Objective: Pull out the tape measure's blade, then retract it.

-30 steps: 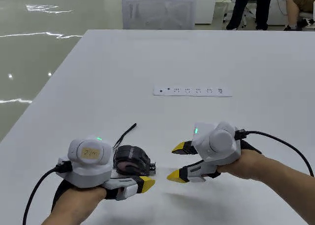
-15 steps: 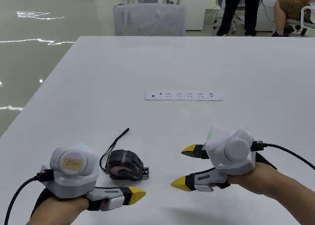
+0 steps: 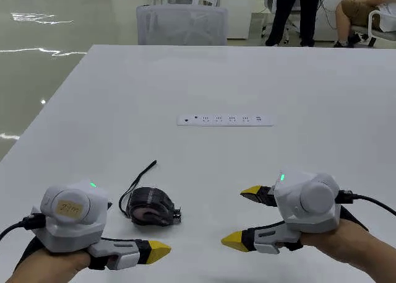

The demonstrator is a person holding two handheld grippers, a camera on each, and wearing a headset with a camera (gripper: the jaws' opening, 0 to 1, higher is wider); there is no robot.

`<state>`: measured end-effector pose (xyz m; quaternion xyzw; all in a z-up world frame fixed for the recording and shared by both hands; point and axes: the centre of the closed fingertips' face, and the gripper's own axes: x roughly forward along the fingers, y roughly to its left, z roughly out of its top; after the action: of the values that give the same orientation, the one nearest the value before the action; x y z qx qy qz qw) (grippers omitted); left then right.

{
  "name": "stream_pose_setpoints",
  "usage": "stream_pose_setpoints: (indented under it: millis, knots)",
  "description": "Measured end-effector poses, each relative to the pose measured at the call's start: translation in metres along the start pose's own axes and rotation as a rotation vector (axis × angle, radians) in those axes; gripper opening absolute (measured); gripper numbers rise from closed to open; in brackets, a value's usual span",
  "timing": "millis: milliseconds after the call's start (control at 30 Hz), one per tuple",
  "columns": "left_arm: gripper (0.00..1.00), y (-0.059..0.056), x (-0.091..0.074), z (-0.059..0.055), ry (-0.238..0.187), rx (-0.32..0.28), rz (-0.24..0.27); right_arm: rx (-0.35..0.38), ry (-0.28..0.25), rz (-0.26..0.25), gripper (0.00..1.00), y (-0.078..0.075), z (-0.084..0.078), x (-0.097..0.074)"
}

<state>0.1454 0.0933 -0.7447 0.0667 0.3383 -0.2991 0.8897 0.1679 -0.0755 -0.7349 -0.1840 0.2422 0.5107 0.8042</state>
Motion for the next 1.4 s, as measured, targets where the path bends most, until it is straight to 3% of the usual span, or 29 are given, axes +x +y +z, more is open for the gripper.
stream_pose_setpoints:
  millis: [367, 533, 700, 933, 1267, 1400]
  knots:
    - [0.96, -0.004, -0.013, 0.005, -0.021, 0.029, -0.023, 0.035, -0.014, -0.043, 0.71, 0.003, -0.003, -0.024]
    - [0.97, -0.005, -0.017, 0.0, -0.019, 0.052, -0.033, 0.049, -0.021, -0.049, 0.74, 0.005, -0.006, -0.03]
    - [0.98, -0.001, -0.019, -0.001, -0.025, 0.039, -0.028, 0.064, -0.032, -0.052, 0.79, 0.006, -0.009, -0.034]
    - [0.99, -0.006, -0.025, -0.003, -0.043, 0.048, -0.039, 0.083, -0.048, -0.059, 0.82, 0.004, -0.014, -0.043]
    - [0.99, -0.01, -0.028, 0.003, -0.077, 0.05, -0.05, 0.102, -0.07, -0.081, 0.86, 0.0, -0.016, -0.051]
    - [0.99, -0.011, -0.028, 0.003, -0.073, 0.052, -0.055, 0.1, -0.068, -0.084, 0.87, -0.002, -0.018, -0.053]
